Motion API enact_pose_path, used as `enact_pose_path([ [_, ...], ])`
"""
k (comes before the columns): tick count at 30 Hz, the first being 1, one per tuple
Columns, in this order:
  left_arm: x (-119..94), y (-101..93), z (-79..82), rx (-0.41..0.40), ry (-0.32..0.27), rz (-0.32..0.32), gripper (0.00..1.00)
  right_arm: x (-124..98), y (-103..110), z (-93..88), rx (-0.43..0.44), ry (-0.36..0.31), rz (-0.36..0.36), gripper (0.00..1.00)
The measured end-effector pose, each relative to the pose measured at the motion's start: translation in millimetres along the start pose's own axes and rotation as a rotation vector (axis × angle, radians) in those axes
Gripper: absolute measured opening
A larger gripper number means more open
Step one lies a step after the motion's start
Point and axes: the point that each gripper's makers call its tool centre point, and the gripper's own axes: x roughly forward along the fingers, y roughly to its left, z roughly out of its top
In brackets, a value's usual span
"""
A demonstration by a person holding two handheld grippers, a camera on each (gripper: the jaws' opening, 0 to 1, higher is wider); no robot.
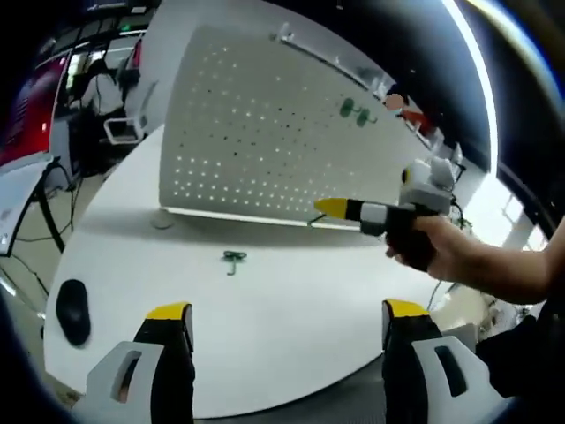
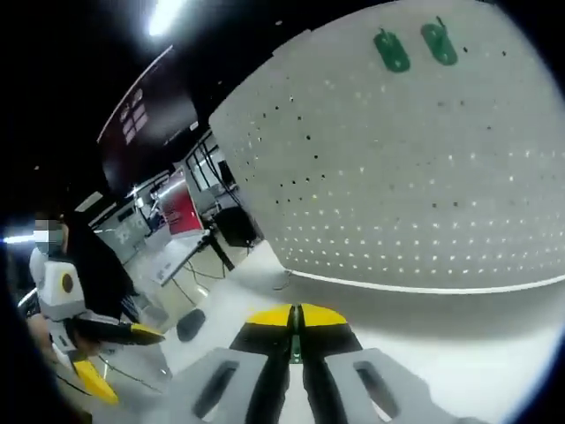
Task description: Insert the hook assembly into the mounting plate slot until the hook locks in place.
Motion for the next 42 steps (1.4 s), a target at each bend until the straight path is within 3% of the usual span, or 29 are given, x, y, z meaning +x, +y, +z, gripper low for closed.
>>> enact_pose_path([
  [2,1.6,-2.7,1.6,0.008,0.005,-0.004,0.88,-7.2,12.7,4.9,-0.041,-0.014,0.007,0.00],
  [7,6.3,-11.1,16.9,0.007,-0.023,-0.030,0.86,-26.2,49.5,13.8,0.007,-0.065,0.079,0.00],
  [11,10.0,-16.1,27.8,0.014,-0.038,-0.040,0.83,-37.4,67.3,12.8,0.000,-0.086,0.100,0.00],
  [14,12.6,-23.0,33.0,-0.017,-0.061,-0.071,0.79,-42.8,79.4,12.5,0.045,-0.110,0.135,0.00],
  [18,17.4,-34.5,40.8,-0.133,-0.102,-0.142,0.70,-50.4,87.9,11.1,0.051,-0.133,0.141,0.00],
  [31,20.3,-47.3,45.1,-0.204,-0.109,-0.217,0.38,-53.3,112.0,12.6,0.006,-0.170,0.161,0.00],
  [35,21.2,-46.2,43.8,-0.220,-0.109,-0.215,0.39,-51.3,117.8,15.0,-0.003,-0.178,0.169,0.00],
  [38,20.2,-48.6,46.1,-0.274,-0.128,-0.246,0.31,-50.8,121.9,16.3,-0.018,-0.182,0.173,0.00],
  [42,18.7,-51.3,47.6,-0.285,-0.130,-0.264,0.16,-50.8,127.8,16.1,-0.058,-0.186,0.177,0.00],
])
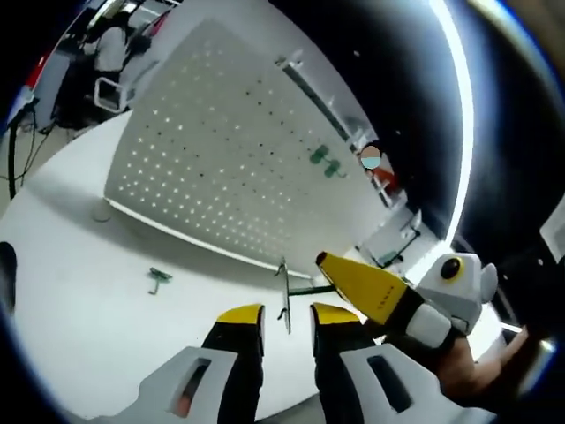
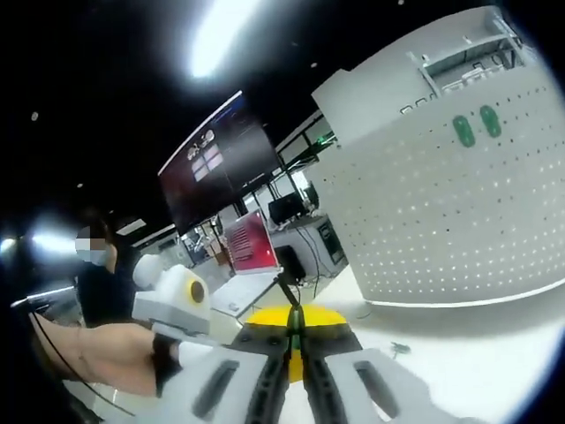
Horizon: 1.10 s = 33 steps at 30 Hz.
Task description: Insert the hook assembly into the mounting plate slot until the hook locks in place.
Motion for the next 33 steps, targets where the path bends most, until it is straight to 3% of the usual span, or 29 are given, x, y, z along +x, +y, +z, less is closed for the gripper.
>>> enact_pose_path([
  [9,-1.1,5.0,-0.1,-0.034,-0.007,0.013,0.05,0.7,3.4,-1.3,-0.027,0.002,0.013,0.00],
  [15,-1.3,7.0,-4.6,0.017,0.002,0.020,0.03,0.7,3.7,-6.6,-0.035,0.023,0.005,0.00],
  [17,-0.9,7.3,-7.0,-0.045,-0.005,-0.002,0.02,0.8,2.9,-8.5,-0.032,0.031,0.004,0.00],
  [20,-1.2,9.1,-9.0,-0.048,-0.010,0.009,0.02,1.1,4.4,-12.5,-0.054,0.051,-0.005,0.00],
  [24,-1.9,10.2,-8.3,-0.034,-0.009,0.030,0.01,0.8,1.8,-12.7,0.016,0.064,-0.006,0.00],
  [29,-6.5,14.4,7.9,-0.017,-0.060,0.058,0.01,-4.9,7.1,1.4,-0.031,0.045,-0.006,0.09],
  [31,-11.2,18.5,17.1,-0.001,-0.085,0.076,0.01,-8.6,9.0,13.8,-0.057,0.004,-0.006,0.09],
  [33,-15.6,23.1,25.2,0.037,-0.106,0.103,0.01,-10.0,6.8,13.6,-0.082,0.012,-0.013,0.09],
])
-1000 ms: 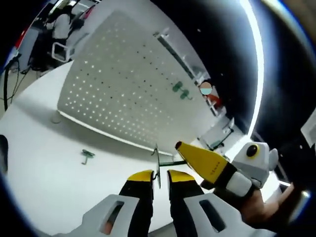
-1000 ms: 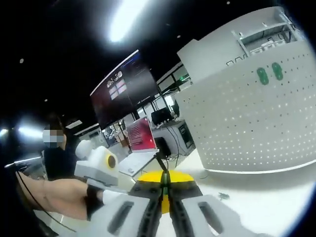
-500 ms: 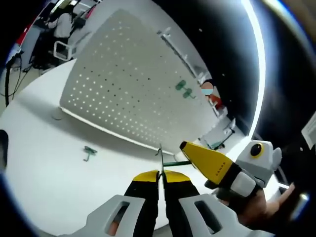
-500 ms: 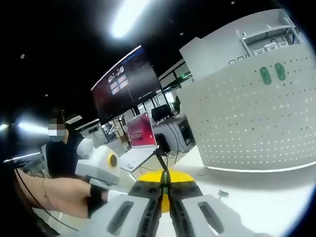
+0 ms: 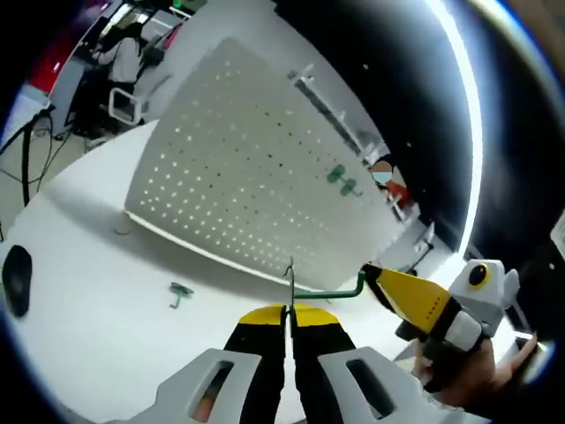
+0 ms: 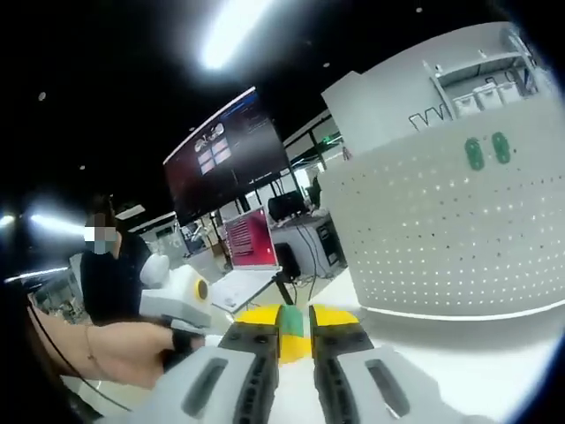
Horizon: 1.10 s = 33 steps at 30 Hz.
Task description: Insert the hook assembly into the mounting plate slot until the hook locks in place.
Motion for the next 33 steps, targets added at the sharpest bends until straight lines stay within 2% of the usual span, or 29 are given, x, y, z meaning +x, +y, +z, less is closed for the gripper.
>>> enact_pose_path([
  [2,-1.6,2.1,2.5,0.100,0.011,0.022,0.01,0.8,2.3,-3.5,0.041,0.016,0.021,0.09],
  [3,-1.3,-4.0,3.5,0.143,0.012,0.003,0.01,1.6,1.9,-3.6,0.044,0.014,0.022,0.09],
  [4,-0.9,-8.7,4.1,0.135,0.003,-0.004,0.01,2.6,3.7,-6.7,0.048,0.030,0.029,0.09],
  [6,-0.9,-14.9,8.1,0.184,-0.023,-0.011,0.01,3.3,4.2,-7.8,0.047,0.030,0.029,0.09],
  [7,-1.0,-16.9,7.7,0.251,-0.018,-0.001,0.01,3.3,5.8,-7.5,0.057,0.029,0.035,0.09],
  [10,-0.7,-22.5,3.5,0.370,0.008,0.006,0.01,3.2,7.6,-4.9,0.074,0.021,0.043,0.09],
  [13,0.6,-32.7,5.9,0.396,-0.013,-0.015,0.01,3.7,8.5,-3.8,0.079,0.019,0.052,0.09],
  [16,1.6,-35.8,8.7,0.475,-0.018,-0.007,0.01,2.9,8.1,-1.8,0.094,0.012,0.054,0.09],
  [18,3.0,-39.8,8.0,0.477,-0.013,-0.016,0.01,0.8,8.4,1.5,0.092,0.001,0.054,0.07],
  [20,4.9,-45.0,2.5,0.400,0.019,-0.038,0.01,0.0,8.1,4.7,0.095,-0.002,0.053,0.07],
  [22,5.2,-46.3,7.9,0.437,-0.016,-0.029,0.01,-0.1,7.4,7.8,0.100,-0.014,0.051,0.07],
  [28,4.7,-50.4,11.1,0.500,-0.025,-0.021,0.01,-0.9,6.1,6.0,0.101,-0.007,0.054,0.03],
  [29,4.4,-50.4,12.4,0.515,-0.027,-0.013,0.01,-1.2,7.2,4.1,0.122,-0.004,0.055,0.02],
  [30,3.6,-50.4,14.8,0.504,-0.035,-0.001,0.01,-0.2,6.4,6.3,0.133,-0.017,0.058,0.02],
  [31,2.9,-51.3,17.5,0.455,-0.051,0.005,0.01,-0.4,6.3,9.7,0.149,-0.032,0.058,0.02],
  [32,2.2,-55.9,21.7,0.406,-0.076,-0.014,0.01,0.0,6.7,15.9,0.169,-0.057,0.064,0.03],
  [33,1.9,-57.6,23.3,0.392,-0.085,-0.018,0.01,-0.8,7.5,18.5,0.171,-0.059,0.069,0.02],
])
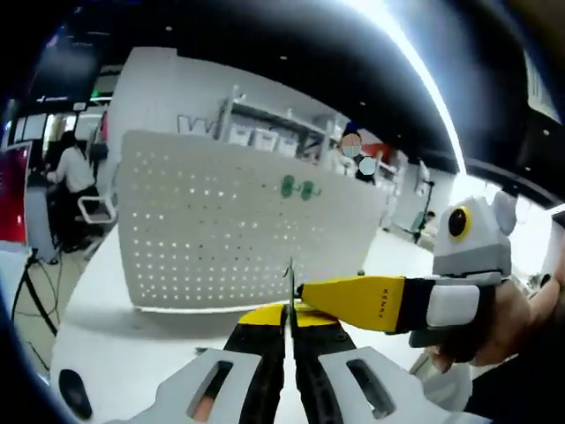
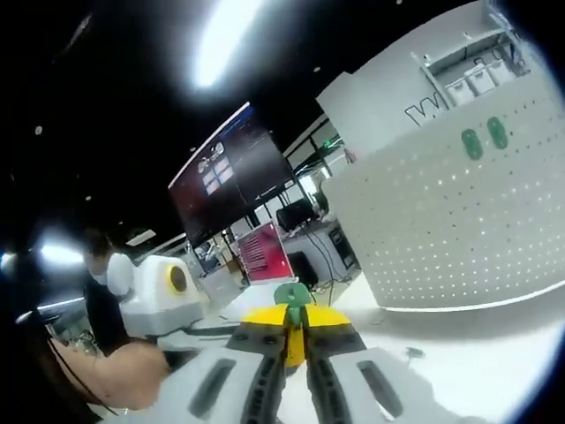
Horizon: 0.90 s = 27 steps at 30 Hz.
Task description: Insert the hook assembly into the mounting plate slot until the hook locks in place.
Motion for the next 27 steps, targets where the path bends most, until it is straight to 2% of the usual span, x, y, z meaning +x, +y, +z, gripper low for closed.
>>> enact_pose_path([
  [4,-1.2,2.5,-0.2,0.166,0.044,0.027,0.01,3.6,2.0,-1.0,-0.033,0.016,0.012,0.01],
  [11,-0.8,2.1,-10.2,0.216,0.084,0.016,0.02,2.1,0.9,-8.6,-0.007,0.043,0.014,0.00],
  [14,1.5,4.1,-24.0,0.323,0.163,0.012,0.03,-1.7,-4.7,-19.3,0.009,0.050,-0.025,0.00],
  [16,2.8,3.8,-28.8,0.371,0.186,0.013,0.04,-2.9,-9.1,-21.8,0.010,0.057,-0.039,0.00],
  [18,3.0,2.3,-27.9,0.347,0.169,0.013,0.05,-3.8,-11.3,-17.9,0.014,0.048,-0.041,0.00],
  [21,1.1,2.2,-30.9,0.206,0.157,-0.018,0.06,-2.7,-11.8,-14.3,0.002,0.043,-0.033,0.00],
  [27,-6.0,6.6,-40.7,0.138,0.151,-0.027,0.32,-4.8,-9.3,-18.0,-0.038,0.052,-0.027,0.00],
])
